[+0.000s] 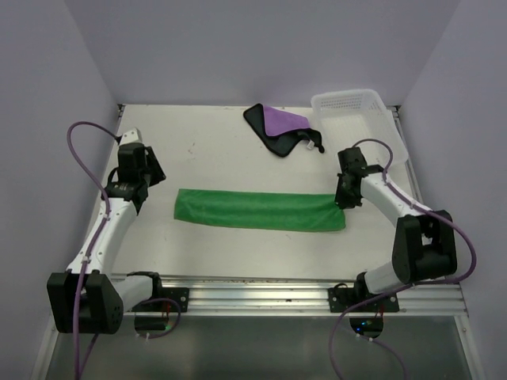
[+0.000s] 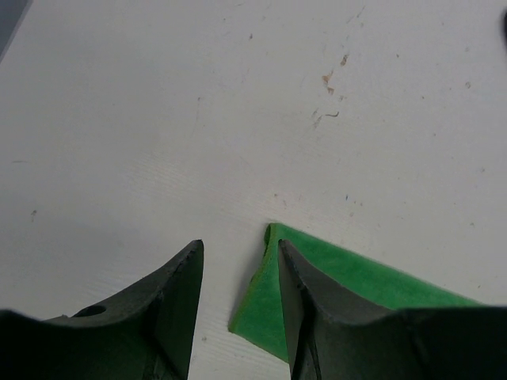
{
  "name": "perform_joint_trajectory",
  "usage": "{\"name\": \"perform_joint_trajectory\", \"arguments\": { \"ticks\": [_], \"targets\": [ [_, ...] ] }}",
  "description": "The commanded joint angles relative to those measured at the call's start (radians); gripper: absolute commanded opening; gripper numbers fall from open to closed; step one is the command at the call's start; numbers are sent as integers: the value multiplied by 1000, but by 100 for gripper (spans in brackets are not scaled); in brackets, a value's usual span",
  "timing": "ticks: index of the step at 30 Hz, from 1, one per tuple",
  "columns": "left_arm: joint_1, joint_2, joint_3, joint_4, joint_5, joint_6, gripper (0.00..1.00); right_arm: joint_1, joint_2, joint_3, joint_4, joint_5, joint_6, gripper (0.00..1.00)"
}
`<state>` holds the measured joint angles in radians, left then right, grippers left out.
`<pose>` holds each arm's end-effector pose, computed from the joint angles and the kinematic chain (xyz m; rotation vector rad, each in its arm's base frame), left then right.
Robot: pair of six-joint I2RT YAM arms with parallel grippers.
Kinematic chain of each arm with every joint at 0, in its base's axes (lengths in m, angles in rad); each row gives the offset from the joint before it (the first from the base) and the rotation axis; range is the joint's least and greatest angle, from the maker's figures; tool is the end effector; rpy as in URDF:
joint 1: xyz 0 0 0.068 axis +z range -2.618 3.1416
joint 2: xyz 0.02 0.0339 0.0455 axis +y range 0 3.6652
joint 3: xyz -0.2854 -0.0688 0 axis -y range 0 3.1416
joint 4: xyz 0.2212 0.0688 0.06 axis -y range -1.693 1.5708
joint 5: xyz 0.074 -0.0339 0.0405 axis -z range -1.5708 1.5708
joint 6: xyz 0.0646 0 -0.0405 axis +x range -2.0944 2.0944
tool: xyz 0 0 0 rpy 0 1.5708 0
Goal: Roll the towels
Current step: Fold the towel
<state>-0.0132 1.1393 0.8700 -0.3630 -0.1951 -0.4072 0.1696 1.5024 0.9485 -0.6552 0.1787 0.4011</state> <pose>0.2408 0.0093 0.2905 -0.5344 2.1231 -0.0221 0.2669 0.0341 0.2042 0.3615 2.7202 -0.0946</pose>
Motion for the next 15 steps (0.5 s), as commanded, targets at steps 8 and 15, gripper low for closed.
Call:
{"name": "perform_joint_trajectory", "arguments": {
  "ticks": [8,15],
  "targets": [
    [9,-36,-5,49,95,21,47,-41,-162,108,-240,289,-50,0],
    [9,-39,-12,59,138,21,47,36,-157,295,-299,199,-54,0]
  ]
}}
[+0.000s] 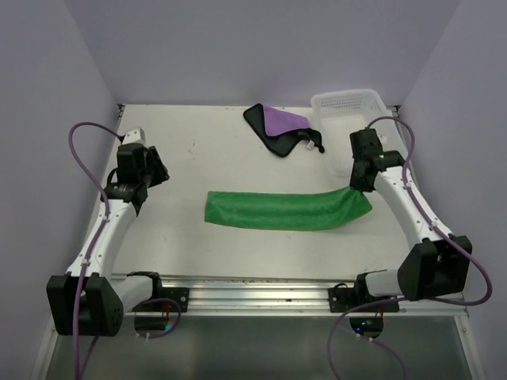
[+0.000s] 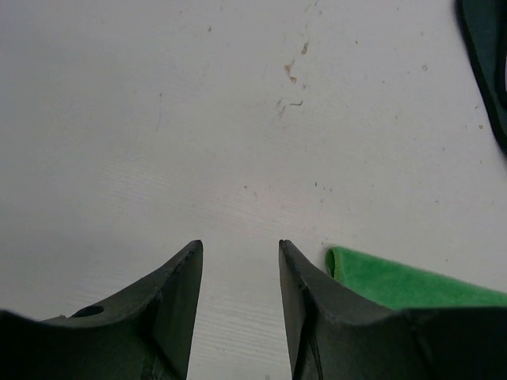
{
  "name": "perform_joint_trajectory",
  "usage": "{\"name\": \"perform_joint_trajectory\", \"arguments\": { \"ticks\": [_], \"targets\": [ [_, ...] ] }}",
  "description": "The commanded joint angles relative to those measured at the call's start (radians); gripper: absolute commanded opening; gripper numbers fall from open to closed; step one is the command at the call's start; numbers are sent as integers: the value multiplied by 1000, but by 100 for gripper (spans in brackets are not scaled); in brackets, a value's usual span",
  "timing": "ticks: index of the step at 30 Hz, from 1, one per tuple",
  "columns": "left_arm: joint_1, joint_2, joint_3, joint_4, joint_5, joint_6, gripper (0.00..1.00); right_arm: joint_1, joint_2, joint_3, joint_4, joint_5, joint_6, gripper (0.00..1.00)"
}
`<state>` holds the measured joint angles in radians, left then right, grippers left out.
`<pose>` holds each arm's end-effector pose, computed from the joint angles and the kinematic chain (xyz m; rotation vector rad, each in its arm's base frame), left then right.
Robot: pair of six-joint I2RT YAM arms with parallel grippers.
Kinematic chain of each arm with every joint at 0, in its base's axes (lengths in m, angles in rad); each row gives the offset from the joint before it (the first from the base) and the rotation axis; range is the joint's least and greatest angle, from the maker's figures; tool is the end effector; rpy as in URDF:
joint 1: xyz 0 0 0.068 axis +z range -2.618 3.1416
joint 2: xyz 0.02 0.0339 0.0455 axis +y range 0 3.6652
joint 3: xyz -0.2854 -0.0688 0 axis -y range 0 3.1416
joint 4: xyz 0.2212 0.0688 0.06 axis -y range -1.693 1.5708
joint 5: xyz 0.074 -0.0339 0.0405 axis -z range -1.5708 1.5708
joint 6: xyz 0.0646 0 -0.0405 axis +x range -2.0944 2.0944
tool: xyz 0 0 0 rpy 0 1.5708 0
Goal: Roll the towels
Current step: Fold the towel
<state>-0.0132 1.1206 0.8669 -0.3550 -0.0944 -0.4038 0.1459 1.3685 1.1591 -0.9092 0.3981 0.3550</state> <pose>0.2385 0.0029 0.2939 -0.4755 2.1270 -0.1347 0.2508 0.0115 0.2857 0.3893 2.5601 -0.3581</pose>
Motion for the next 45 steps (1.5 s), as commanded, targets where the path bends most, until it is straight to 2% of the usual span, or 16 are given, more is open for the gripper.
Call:
{"name": "perform_joint_trajectory", "arguments": {
  "ticks": [1,9,12,18,20,25,45],
  "targets": [
    [9,-19,-9,53,45,17,47,92,-23,106,-39,-25,-2,0],
    [9,-19,-11,54,67,17,48,438,200,309,-169,48,151,0],
    [9,-22,-11,53,67,17,48,519,305,382,-189,44,199,0],
    [9,-22,-16,57,70,20,49,664,558,651,-235,24,228,0],
    [9,-18,-17,56,78,22,49,690,650,750,-250,2,233,0],
    [9,-7,-17,56,85,23,50,722,756,896,-266,-47,251,0],
    [9,10,-17,59,124,25,51,782,869,1103,-260,-212,306,0]
  ]
}}
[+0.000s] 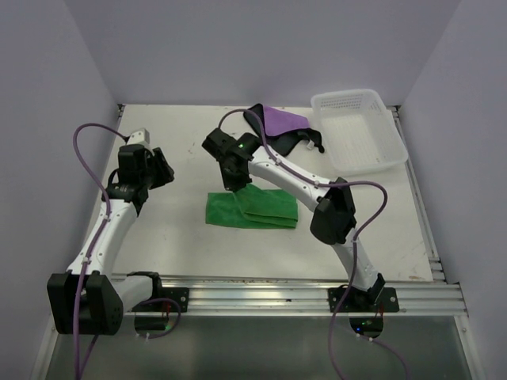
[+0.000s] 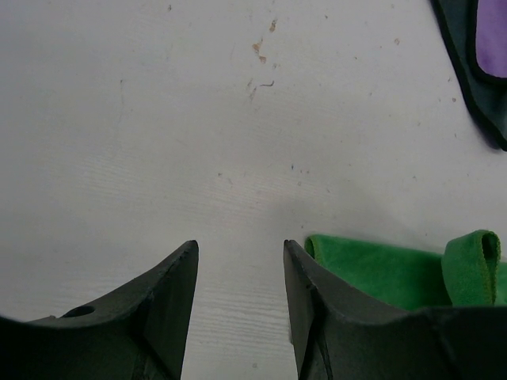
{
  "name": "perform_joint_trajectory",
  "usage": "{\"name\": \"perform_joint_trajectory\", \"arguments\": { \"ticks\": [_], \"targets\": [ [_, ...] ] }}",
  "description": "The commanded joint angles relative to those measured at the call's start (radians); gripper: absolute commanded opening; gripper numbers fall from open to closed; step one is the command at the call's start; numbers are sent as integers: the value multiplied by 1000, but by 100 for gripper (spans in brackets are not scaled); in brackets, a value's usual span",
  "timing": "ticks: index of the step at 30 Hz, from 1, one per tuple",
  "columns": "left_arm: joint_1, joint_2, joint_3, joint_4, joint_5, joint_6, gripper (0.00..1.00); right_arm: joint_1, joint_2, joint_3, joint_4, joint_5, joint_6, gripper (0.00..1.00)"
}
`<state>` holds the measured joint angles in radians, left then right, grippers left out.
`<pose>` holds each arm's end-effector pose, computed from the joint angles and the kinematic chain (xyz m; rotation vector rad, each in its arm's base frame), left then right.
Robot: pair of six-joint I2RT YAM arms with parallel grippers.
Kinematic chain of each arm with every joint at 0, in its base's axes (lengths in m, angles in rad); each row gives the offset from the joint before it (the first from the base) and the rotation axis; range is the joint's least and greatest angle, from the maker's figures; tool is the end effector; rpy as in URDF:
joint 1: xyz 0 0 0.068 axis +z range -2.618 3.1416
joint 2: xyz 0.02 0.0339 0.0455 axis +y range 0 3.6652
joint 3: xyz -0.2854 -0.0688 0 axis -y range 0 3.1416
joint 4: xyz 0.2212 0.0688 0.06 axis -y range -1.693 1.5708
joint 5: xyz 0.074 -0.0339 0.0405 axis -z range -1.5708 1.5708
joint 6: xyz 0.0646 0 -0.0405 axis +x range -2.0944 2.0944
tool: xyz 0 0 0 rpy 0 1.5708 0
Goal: Roll the towels
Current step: Fold the towel
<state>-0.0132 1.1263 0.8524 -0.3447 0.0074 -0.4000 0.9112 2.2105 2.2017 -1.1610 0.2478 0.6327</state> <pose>0.2393 -0.0036 0.2887 -0.4186 2.1595 -0.2406 0.2977 0.3581 0.2747 -0.3049 2.6644 0.1408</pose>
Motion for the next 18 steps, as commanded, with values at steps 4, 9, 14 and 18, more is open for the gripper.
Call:
{"name": "perform_joint_trajectory", "arguments": {
  "ticks": [4,9,14,18],
  "targets": [
    [9,7,0,44,13,23,51,26,52,104,0,-96,42,0],
    [9,0,-3,42,5,23,52,32,63,112,33,-123,64,0],
    [9,7,0,42,9,23,52,35,52,72,144,-200,94,0],
    [9,9,-1,42,9,23,52,37,83,79,184,-235,108,0]
  ]
}}
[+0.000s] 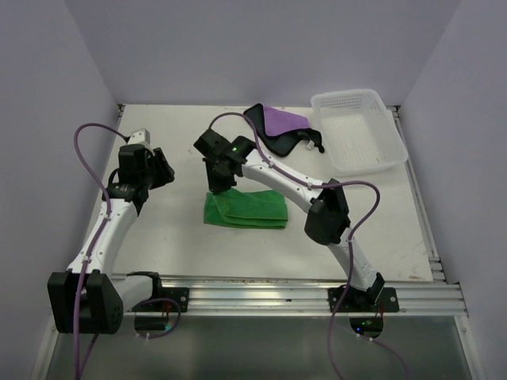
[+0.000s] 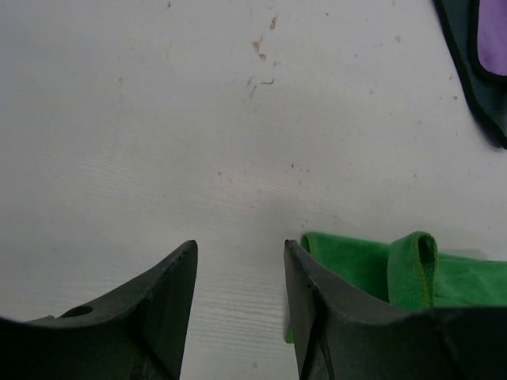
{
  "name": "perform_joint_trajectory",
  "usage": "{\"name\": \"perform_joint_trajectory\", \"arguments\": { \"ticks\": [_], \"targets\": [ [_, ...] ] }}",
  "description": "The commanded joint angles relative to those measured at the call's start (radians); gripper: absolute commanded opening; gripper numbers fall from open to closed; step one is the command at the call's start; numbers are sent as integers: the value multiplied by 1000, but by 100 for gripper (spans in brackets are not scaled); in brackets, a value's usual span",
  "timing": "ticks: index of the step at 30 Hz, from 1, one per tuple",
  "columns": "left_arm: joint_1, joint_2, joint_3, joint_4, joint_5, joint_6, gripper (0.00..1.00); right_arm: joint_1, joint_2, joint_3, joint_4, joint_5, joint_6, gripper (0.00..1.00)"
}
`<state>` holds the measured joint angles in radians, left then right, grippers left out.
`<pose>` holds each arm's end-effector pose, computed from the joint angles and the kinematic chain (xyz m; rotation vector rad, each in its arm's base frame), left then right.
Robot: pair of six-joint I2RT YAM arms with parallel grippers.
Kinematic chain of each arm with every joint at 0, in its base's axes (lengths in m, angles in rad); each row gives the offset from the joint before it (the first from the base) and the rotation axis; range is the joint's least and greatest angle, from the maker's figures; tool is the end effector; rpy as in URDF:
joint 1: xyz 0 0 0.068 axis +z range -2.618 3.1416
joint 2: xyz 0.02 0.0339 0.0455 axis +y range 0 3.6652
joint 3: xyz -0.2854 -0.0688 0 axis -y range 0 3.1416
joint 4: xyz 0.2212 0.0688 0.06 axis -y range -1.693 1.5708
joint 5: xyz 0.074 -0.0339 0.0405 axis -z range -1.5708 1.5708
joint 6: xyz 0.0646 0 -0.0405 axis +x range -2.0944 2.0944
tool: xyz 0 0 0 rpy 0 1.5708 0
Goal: Roll the towels
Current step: Fold the towel
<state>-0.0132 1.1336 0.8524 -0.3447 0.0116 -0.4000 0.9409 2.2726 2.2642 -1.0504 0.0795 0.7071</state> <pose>0.2406 -0.0039 0.2871 -0.4178 2.1674 -0.2439 0.2950 0.3960 0.2689 -0.2872 2.6868 0.4460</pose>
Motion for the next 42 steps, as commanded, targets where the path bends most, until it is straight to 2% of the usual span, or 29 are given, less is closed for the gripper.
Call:
{"name": "perform_joint_trajectory", "arguments": {
  "ticks": [1,11,14,15,19,21,26,31,35,42],
  "targets": [
    [9,2,-1,42,5,23,52,7,28,20,75,-72,34,0],
    [9,5,-1,42,13,24,53,7,102,-45,214,-133,52,0],
    [9,2,-1,42,11,24,53,7,125,-55,303,-179,49,16],
    [9,0,-1,42,10,24,53,7,123,-63,323,-185,46,31],
    [9,-6,-1,41,2,24,53,6,99,-83,354,-184,38,42],
    [9,-8,0,39,-1,26,53,3,81,-101,352,-167,29,43],
    [9,-14,-1,39,-7,24,53,-17,-33,-184,360,-139,12,47],
    [9,0,-3,41,2,26,53,-72,-185,-350,382,-109,-12,49],
    [9,15,-4,52,22,29,54,-143,-370,-544,437,-116,-27,51],
    [9,86,-29,122,249,43,60,-361,-606,-894,520,-167,-70,51]
  ]
}}
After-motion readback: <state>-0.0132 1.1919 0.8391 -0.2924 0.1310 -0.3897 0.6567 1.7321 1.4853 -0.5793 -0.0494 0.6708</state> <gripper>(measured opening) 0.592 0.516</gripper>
